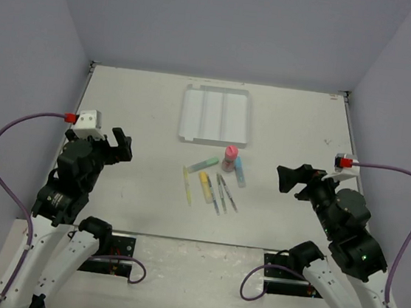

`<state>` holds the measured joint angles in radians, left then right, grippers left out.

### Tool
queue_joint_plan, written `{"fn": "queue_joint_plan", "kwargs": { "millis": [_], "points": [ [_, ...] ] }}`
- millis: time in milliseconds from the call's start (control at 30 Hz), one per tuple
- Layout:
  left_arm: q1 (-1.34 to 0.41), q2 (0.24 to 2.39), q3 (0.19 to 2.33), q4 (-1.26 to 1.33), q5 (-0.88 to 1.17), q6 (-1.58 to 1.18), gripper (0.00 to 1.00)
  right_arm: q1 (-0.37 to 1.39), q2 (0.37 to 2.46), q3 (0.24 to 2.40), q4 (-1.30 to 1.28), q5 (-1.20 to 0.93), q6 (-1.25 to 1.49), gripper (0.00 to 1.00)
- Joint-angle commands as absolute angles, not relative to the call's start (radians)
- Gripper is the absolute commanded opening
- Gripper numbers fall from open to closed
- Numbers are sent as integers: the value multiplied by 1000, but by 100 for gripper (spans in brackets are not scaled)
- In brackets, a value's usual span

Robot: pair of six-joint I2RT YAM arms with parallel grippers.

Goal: Sort the stationery into containers
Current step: Pick up the stationery from the center of the board.

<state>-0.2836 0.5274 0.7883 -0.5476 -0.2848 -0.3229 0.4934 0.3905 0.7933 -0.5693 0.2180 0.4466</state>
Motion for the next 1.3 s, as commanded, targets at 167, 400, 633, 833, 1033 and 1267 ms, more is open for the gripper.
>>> {"fn": "queue_joint_plan", "kwargs": {
  "millis": [167,400,633,833,1033,1267],
  "points": [
    [-282,514,775,-506,-275,-327,100,495,408,765,-478,144,442,99],
    [-282,526,769,-499,-256,-327,100,522,656,672,-224,-55,497,99],
    [-285,539,763,-493,-220,-321,100,748,1039,748,-143,298,556,99],
    [-284,539,761,-488,-201,-317,100,795,1326,847,-61,381,532,90],
    [-287,537,758,-485,-190,-314,100,794,1503,935,-20,496,504,78],
    [-293,554,757,-486,-185,-314,100,790,1591,997,-32,567,506,64]
  ]
}}
